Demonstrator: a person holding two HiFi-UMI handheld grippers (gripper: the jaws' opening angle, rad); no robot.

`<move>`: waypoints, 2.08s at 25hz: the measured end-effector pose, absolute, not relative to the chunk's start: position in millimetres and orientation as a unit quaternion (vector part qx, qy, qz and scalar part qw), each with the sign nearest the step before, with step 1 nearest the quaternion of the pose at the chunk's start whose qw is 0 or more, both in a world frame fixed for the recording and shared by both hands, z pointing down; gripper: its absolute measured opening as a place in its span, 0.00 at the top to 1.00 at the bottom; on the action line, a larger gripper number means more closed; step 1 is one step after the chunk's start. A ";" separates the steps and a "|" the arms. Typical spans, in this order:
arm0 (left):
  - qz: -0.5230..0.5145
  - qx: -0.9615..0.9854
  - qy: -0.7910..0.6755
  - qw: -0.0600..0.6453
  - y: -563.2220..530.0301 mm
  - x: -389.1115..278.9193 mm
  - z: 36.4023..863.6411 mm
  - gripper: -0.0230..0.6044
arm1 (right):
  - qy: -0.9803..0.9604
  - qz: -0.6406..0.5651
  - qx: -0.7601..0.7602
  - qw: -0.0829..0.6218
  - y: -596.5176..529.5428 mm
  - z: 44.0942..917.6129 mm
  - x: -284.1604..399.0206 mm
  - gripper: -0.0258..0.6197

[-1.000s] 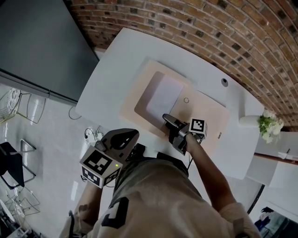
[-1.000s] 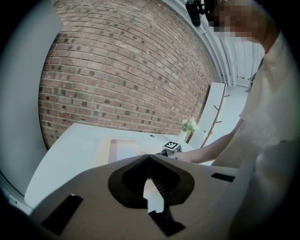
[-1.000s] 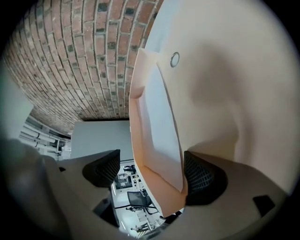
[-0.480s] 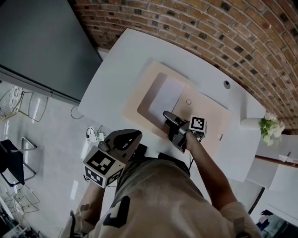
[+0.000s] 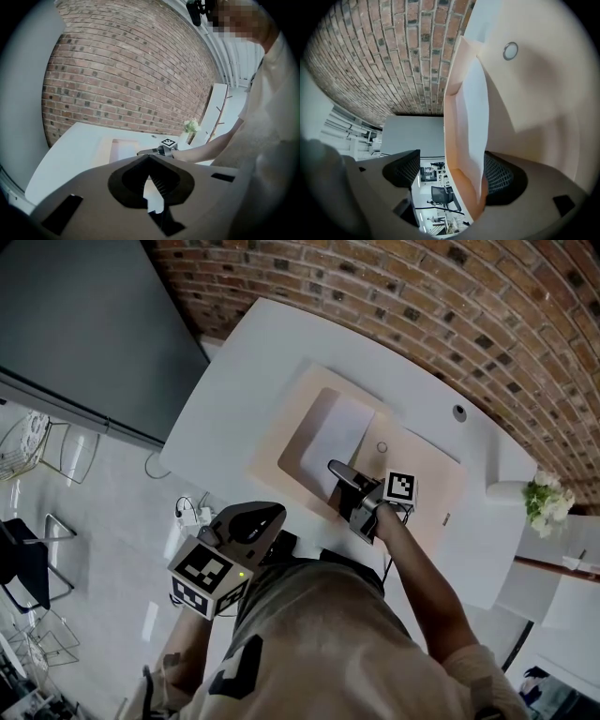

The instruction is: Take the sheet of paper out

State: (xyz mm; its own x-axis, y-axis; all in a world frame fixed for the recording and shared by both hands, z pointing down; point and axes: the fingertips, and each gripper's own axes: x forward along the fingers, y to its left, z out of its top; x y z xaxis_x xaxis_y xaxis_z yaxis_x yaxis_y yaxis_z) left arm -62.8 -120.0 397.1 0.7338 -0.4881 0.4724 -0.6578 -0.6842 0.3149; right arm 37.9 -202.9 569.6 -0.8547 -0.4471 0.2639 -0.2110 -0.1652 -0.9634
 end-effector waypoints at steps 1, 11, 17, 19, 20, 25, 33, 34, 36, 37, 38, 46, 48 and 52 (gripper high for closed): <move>0.178 0.900 -0.319 0.238 -120.4 -63.0 397.1 0.94 | 0.643 -0.716 -0.259 0.075 -202.6 568.4 37.2 0.33; 0.182 0.895 -0.326 0.244 -123.5 -65.0 399.4 0.94 | 0.626 -0.723 -0.283 0.079 -218.3 577.8 41.2 0.33; 0.179 0.895 -0.327 0.245 -125.2 -67.0 401.7 0.94 | 0.631 -0.717 -0.288 0.073 -227.3 577.5 33.2 0.33; 0.179 0.894 -0.328 0.247 -125.5 -68.3 402.7 0.94 | 0.628 -0.718 -0.293 0.070 -225.1 580.2 30.5 0.33; 0.179 0.893 -0.329 0.249 -125.8 -68.8 403.1 0.94 | 0.628 -0.717 -0.294 0.068 -223.8 581.6 29.4 0.33; 0.177 0.892 -0.330 0.251 -128.3 -72.4 405.0 0.94 | 0.630 -0.714 -0.300 0.058 -228.3 587.4 25.9 0.33; 0.174 0.893 -0.325 0.259 -126.8 -69.4 409.7 0.94 | 0.626 -0.713 -0.313 0.044 -236.1 592.8 24.2 0.34; 0.174 0.893 -0.323 0.261 -126.3 -68.7 410.3 0.94 | 0.626 -0.713 -0.313 0.041 -236.6 593.0 23.7 0.34; 0.173 0.893 -0.322 0.262 -124.8 -67.7 411.2 0.94 | 0.626 -0.713 -0.314 0.035 -236.9 593.7 22.6 0.34; 0.172 0.893 -0.321 0.263 -124.1 -67.3 411.3 0.94 | 0.626 -0.713 -0.314 0.032 -237.2 593.9 22.3 0.34; 0.171 0.894 -0.321 0.263 -123.6 -67.0 411.2 0.94 | 0.625 -0.714 -0.315 0.028 -237.5 594.0 22.5 0.34; 0.165 0.891 -0.330 0.267 -118.9 -73.4 412.1 0.94 | 0.623 -0.695 -0.356 -0.043 -230.2 616.9 37.6 0.70; 0.166 0.889 -0.333 0.266 -117.3 -76.1 411.9 0.94 | 0.620 -0.697 -0.358 -0.046 -229.0 620.6 38.7 0.76; 0.167 0.887 -0.339 0.265 -115.1 -80.4 410.7 0.94 | 0.613 -0.693 -0.374 -0.065 -226.5 628.2 44.4 0.91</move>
